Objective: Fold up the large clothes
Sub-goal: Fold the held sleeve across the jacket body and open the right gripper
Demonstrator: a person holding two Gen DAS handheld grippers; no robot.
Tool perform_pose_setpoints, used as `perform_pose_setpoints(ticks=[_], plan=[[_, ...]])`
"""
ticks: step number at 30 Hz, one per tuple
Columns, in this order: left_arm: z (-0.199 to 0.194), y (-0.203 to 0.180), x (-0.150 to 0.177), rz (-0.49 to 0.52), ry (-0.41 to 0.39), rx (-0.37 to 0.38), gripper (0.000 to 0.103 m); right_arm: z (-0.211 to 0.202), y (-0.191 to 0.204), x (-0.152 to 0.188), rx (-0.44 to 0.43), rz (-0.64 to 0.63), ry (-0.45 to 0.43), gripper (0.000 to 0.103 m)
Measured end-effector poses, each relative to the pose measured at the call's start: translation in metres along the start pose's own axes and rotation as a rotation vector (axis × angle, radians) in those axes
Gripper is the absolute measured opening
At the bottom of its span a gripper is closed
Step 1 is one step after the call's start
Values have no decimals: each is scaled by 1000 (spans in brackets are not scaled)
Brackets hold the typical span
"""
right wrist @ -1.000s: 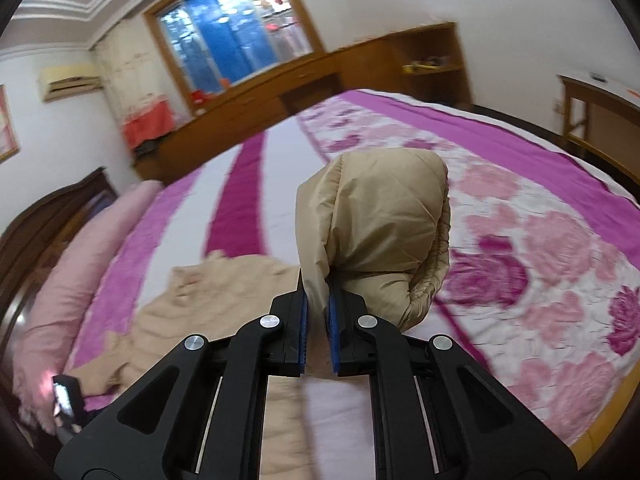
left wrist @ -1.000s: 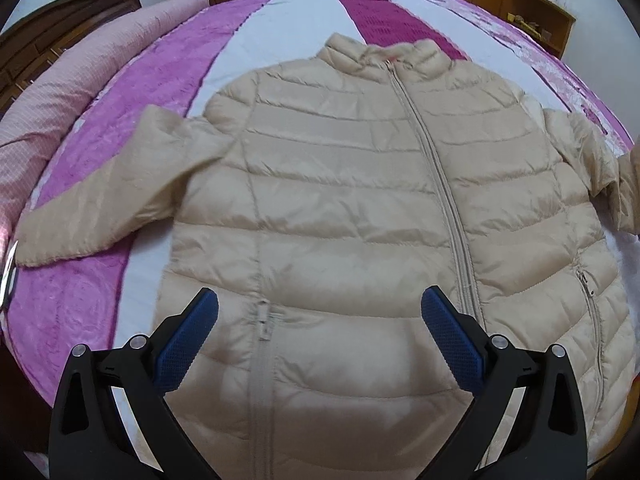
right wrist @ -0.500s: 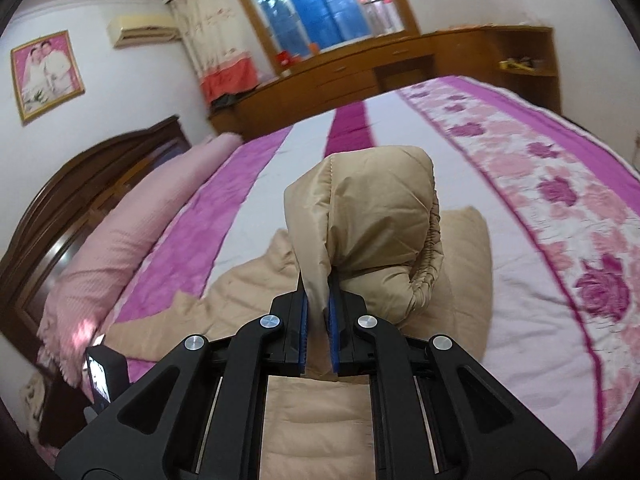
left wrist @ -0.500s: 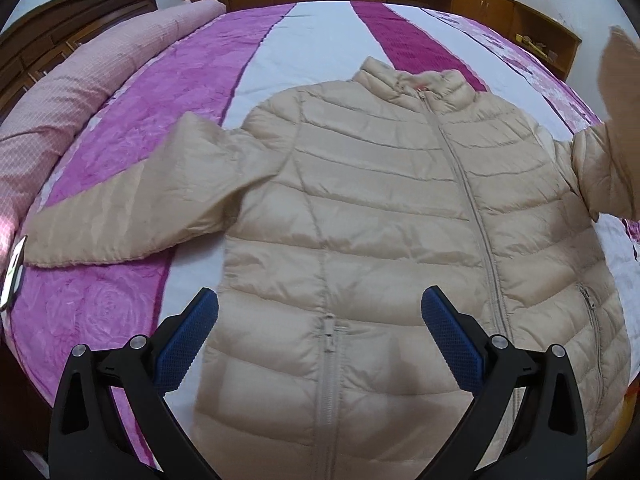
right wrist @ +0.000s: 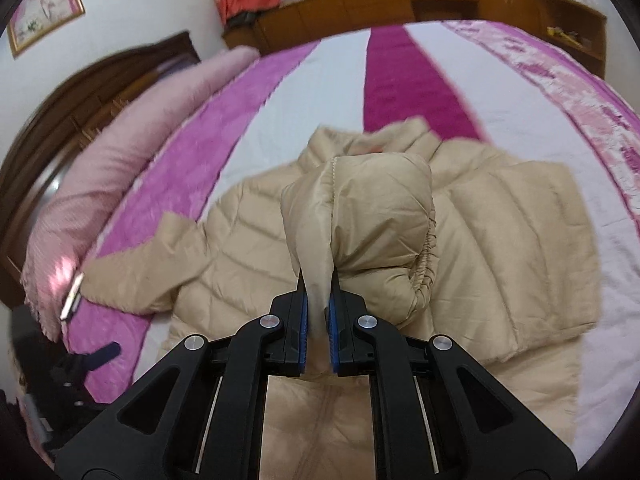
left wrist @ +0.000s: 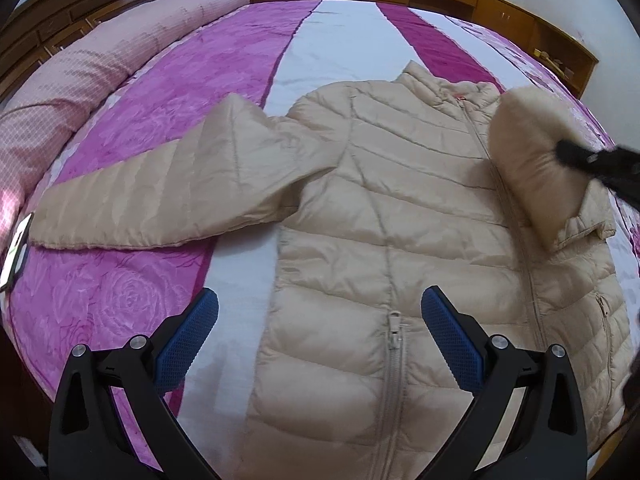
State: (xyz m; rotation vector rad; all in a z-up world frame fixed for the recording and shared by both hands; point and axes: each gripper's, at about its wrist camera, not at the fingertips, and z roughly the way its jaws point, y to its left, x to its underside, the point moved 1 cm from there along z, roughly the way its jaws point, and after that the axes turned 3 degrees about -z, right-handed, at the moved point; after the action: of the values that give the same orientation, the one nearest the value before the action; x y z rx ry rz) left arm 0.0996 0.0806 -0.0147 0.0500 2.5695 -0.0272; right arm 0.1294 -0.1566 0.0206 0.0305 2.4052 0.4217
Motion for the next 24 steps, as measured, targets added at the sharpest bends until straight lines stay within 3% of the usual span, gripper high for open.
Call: perform_pose_setpoints(ticks=[6,11,17,24], plan=[[5,9,-1,-18,5,-5,98,37,7,7,-8,-6,51,20],[4,10,-2,-14,-1,3,98,31,8,6,-44,20,28,55],[-3,-10,-10,17,-23,44,98,-15,2,5,-24,-35,-37,64],[-12,-62,-25,86,-55,129,98,-52,-39,14,98,-24,-39,65]])
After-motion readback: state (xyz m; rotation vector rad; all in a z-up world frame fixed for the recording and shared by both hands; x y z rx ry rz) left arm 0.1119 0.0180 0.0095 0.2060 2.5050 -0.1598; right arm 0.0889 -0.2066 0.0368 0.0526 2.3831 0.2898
